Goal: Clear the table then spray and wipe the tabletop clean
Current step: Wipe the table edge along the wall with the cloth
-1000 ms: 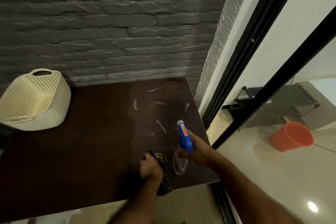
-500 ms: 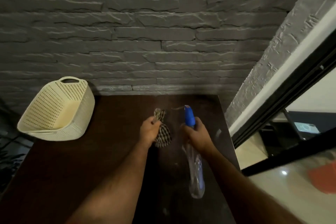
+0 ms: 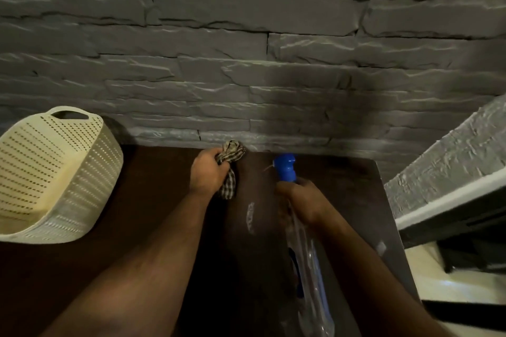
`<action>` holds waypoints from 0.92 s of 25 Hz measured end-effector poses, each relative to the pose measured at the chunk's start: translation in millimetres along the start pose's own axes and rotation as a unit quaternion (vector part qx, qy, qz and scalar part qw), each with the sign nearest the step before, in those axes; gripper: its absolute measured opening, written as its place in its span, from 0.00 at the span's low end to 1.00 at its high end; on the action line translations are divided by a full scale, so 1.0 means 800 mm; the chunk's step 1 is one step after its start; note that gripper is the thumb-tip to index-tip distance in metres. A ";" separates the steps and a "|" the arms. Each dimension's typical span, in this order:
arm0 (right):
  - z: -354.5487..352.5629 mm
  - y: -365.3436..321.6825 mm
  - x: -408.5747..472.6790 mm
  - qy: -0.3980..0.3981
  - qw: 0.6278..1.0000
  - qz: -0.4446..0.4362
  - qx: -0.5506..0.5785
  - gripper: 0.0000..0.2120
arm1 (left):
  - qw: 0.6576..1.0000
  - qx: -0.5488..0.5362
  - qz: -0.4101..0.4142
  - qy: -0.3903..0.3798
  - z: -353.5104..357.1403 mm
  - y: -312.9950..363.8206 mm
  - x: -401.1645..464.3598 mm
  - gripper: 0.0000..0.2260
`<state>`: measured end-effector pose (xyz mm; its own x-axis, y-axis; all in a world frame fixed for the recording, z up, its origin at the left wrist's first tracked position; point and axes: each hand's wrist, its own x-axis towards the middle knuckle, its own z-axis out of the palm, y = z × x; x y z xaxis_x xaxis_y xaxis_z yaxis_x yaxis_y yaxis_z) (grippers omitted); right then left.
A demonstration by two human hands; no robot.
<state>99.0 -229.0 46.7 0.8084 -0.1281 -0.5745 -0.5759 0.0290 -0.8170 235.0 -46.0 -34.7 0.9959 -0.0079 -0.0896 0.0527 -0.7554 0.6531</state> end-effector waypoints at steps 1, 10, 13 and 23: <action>-0.001 -0.003 0.003 -0.006 1.000 0.005 0.001 0.10 | 1.000 0.001 0.003 0.008 0.004 -0.004 0.007 0.18; -0.013 -0.015 0.025 -0.045 0.998 0.034 -0.033 0.07 | 0.996 0.070 0.035 0.029 0.051 -0.016 0.034 0.19; -0.018 -0.011 0.029 -0.058 0.998 0.031 -0.019 0.07 | 0.995 0.093 0.032 0.025 0.054 -0.015 0.039 0.22; -0.031 0.014 0.018 -0.079 0.995 0.036 0.048 0.08 | 0.990 0.095 0.096 0.035 0.088 -0.010 0.005 0.09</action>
<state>101.3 -255.1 30.3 0.7791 0.0355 -0.6259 -0.6247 0.1277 -0.7704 233.2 -86.4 -93.0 0.9893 -0.1224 0.0793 -0.1457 -0.8544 0.4988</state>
